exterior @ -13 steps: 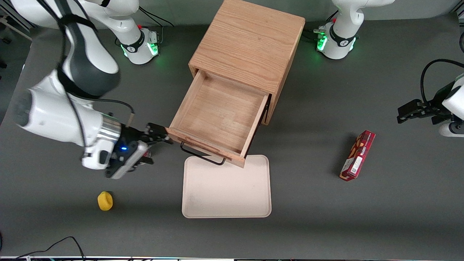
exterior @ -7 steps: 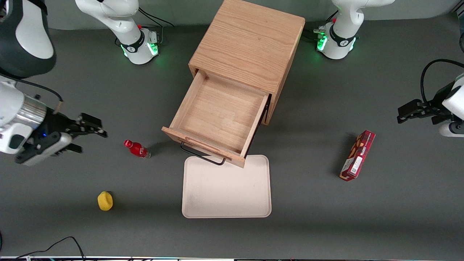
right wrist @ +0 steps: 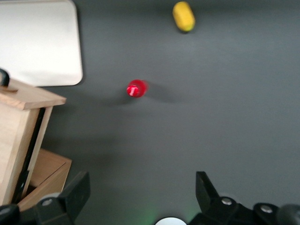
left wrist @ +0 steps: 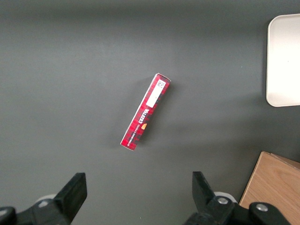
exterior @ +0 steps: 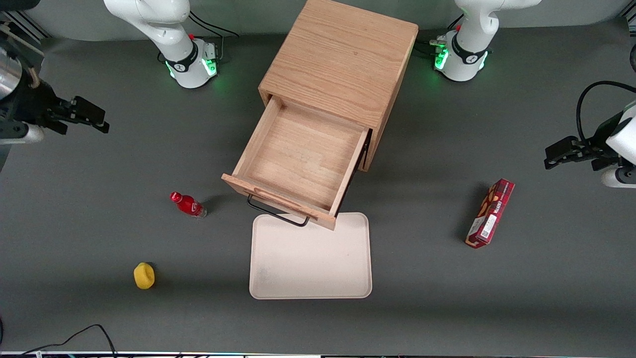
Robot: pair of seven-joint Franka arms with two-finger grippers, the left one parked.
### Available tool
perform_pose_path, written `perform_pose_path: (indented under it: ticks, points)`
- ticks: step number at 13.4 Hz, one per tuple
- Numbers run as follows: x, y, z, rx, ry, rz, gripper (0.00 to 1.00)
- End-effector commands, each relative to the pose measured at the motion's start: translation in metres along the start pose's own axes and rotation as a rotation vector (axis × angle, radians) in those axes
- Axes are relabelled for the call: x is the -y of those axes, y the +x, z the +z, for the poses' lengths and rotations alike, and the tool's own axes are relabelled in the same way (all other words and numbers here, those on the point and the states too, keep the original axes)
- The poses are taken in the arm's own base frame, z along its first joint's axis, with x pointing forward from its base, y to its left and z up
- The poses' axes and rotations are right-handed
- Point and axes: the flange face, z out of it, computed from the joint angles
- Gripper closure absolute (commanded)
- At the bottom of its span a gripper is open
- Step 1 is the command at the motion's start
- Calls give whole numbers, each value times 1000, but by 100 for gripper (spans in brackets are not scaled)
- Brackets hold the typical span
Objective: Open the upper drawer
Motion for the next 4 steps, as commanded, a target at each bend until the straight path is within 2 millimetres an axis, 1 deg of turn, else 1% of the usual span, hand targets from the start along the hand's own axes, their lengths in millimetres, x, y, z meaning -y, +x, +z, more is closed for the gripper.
perform_pose_path:
  ticks: [1,3,4]
  points:
    - [2,7,17,-1,-51,45,0]
    - [4,17,28,0,-39,40,0]
    - [5,20,29,-9,-36,38,0]
